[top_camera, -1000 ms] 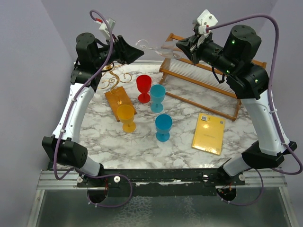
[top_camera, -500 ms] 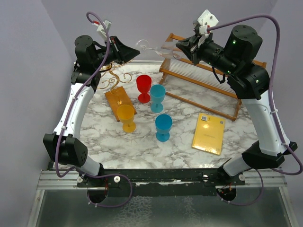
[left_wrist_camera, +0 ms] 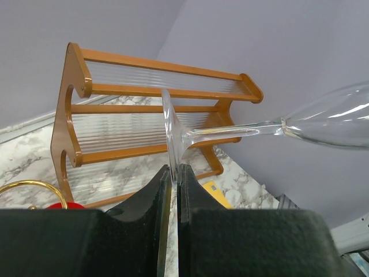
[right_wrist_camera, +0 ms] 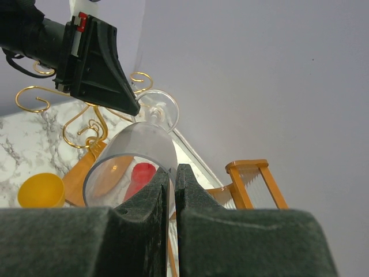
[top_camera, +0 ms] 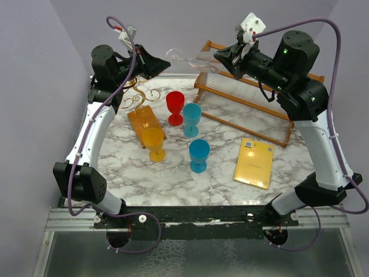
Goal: Place the wine glass upside down on the wine glass rack
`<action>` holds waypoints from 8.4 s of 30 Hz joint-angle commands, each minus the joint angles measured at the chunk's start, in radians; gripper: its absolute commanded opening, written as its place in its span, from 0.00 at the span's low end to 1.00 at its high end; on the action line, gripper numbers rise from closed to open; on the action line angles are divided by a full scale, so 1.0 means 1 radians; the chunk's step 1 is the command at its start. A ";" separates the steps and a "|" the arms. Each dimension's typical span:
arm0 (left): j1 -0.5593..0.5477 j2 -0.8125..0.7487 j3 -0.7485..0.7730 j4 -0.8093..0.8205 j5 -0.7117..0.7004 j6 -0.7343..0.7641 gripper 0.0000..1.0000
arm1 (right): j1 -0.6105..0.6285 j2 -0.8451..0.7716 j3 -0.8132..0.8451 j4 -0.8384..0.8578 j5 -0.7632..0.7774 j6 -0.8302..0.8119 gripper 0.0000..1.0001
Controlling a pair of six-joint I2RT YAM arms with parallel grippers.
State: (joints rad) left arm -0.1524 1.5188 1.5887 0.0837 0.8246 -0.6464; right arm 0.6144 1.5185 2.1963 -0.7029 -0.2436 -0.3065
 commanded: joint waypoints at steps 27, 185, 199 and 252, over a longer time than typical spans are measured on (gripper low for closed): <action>0.013 -0.029 -0.029 0.096 0.029 0.076 0.00 | 0.001 -0.013 -0.016 0.016 -0.031 0.025 0.02; -0.125 0.237 0.439 -0.740 -1.097 1.588 0.26 | -0.021 -0.077 -0.328 0.022 0.102 -0.187 0.73; -0.125 0.184 0.417 -0.772 -1.014 1.542 0.46 | -0.021 -0.107 -0.499 0.073 0.055 -0.187 0.73; -0.050 -0.058 0.425 -0.744 -0.695 0.864 0.99 | 0.183 0.123 -0.659 -0.289 -0.035 -0.383 0.53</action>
State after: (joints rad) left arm -0.2092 1.4460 1.9774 -0.6643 0.1055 0.2333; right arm 0.7860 1.6112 1.4963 -0.9577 -0.3202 -0.7063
